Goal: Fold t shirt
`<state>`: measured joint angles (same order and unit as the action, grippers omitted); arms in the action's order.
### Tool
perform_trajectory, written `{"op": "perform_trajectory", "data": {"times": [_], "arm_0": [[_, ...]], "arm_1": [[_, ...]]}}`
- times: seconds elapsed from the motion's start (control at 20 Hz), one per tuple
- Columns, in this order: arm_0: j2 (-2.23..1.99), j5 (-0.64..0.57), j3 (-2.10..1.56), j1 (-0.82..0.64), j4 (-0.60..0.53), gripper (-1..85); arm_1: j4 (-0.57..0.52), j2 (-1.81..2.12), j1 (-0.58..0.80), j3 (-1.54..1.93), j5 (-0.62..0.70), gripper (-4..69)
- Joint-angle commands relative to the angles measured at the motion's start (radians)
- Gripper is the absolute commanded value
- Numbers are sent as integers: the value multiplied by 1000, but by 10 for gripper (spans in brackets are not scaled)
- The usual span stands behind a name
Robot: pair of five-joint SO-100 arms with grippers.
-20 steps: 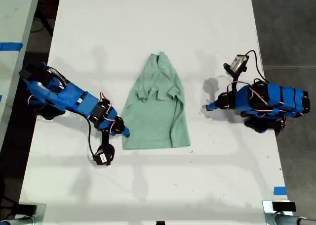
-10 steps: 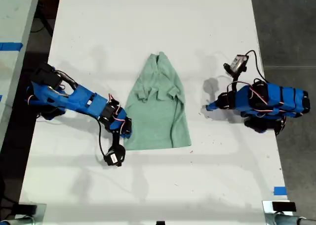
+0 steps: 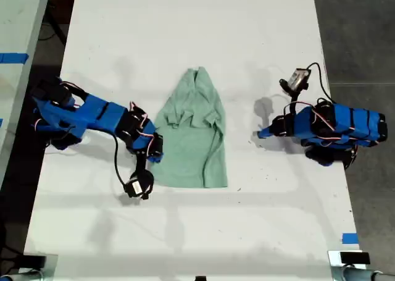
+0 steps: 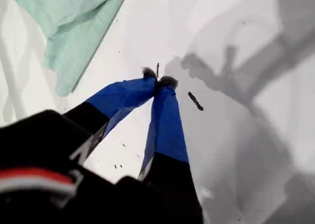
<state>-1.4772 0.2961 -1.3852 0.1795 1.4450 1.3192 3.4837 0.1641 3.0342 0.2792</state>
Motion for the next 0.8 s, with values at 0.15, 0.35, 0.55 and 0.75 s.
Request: {"op": "perform_trajectory", "data": {"times": [0.15, 0.35, 0.55, 0.75], "arm_0": [[146, -233, 353, -144, -49, -1], [258, -282, 379, -181, -133, -1], [345, -282, 403, -137, -225, -1], [402, -318, 411, -95, -298, 297]], "arm_1": [[3, 11, 3, 78, 11, 25], [3, 11, 2, 78, 12, 25], [3, 11, 3, 78, 14, 25], [3, 11, 3, 78, 14, 25]]}}
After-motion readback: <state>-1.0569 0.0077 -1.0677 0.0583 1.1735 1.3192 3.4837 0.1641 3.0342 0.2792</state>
